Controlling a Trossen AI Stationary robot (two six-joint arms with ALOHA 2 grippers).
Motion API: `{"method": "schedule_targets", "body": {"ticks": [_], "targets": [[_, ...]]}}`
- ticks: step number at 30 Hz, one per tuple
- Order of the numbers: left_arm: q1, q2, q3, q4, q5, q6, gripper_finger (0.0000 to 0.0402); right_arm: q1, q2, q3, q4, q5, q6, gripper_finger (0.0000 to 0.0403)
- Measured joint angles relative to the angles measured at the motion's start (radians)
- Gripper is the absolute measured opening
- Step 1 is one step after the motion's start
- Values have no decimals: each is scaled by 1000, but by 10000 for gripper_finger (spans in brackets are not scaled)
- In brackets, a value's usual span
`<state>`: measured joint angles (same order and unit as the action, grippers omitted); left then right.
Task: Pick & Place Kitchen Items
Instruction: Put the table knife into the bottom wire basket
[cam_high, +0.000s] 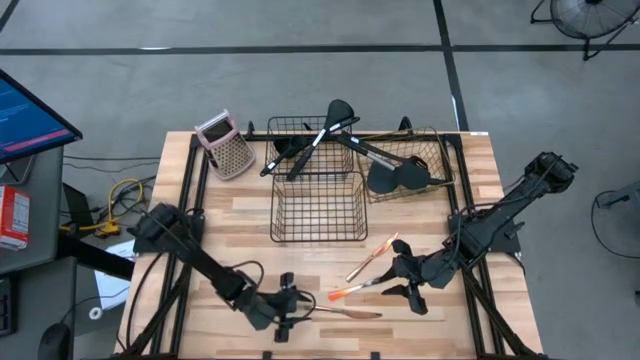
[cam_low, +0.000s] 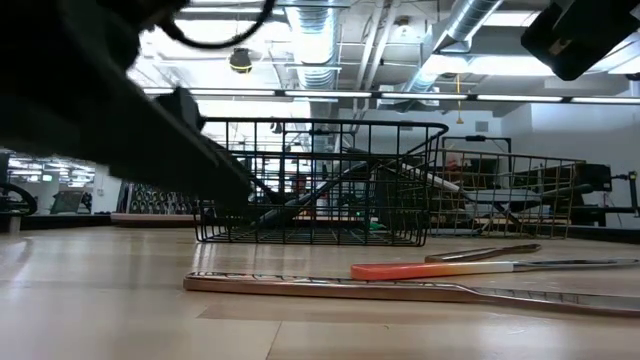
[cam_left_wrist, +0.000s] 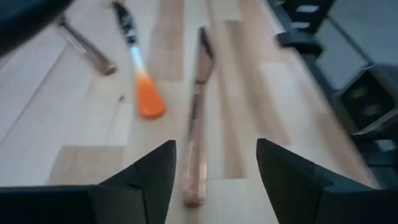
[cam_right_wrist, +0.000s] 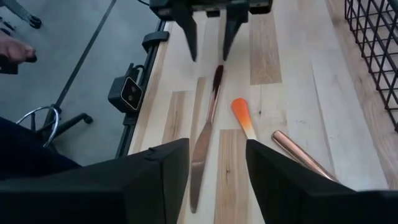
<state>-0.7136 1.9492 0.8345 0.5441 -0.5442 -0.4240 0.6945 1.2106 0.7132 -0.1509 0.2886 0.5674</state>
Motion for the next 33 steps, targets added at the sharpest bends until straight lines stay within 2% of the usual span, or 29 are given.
{"method": "schedule_targets", "body": {"ticks": [11, 16, 21, 28, 33], "targets": [[1, 121, 12, 49, -26, -27, 208, 0, 0, 0, 0, 0, 2, 153], [-3, 188, 63, 35, -30, -60, 192, 0, 0, 0, 0, 1, 10, 148], [11, 207, 95, -43, 15, -107, 146, 0, 0, 0, 1, 1, 21, 144], [8, 215, 95, -73, -22, -114, 56, 0, 0, 0, 1, 1, 21, 137], [4, 216, 95, -69, -28, -126, 25, 0, 0, 0, 1, 1, 20, 133]]}}
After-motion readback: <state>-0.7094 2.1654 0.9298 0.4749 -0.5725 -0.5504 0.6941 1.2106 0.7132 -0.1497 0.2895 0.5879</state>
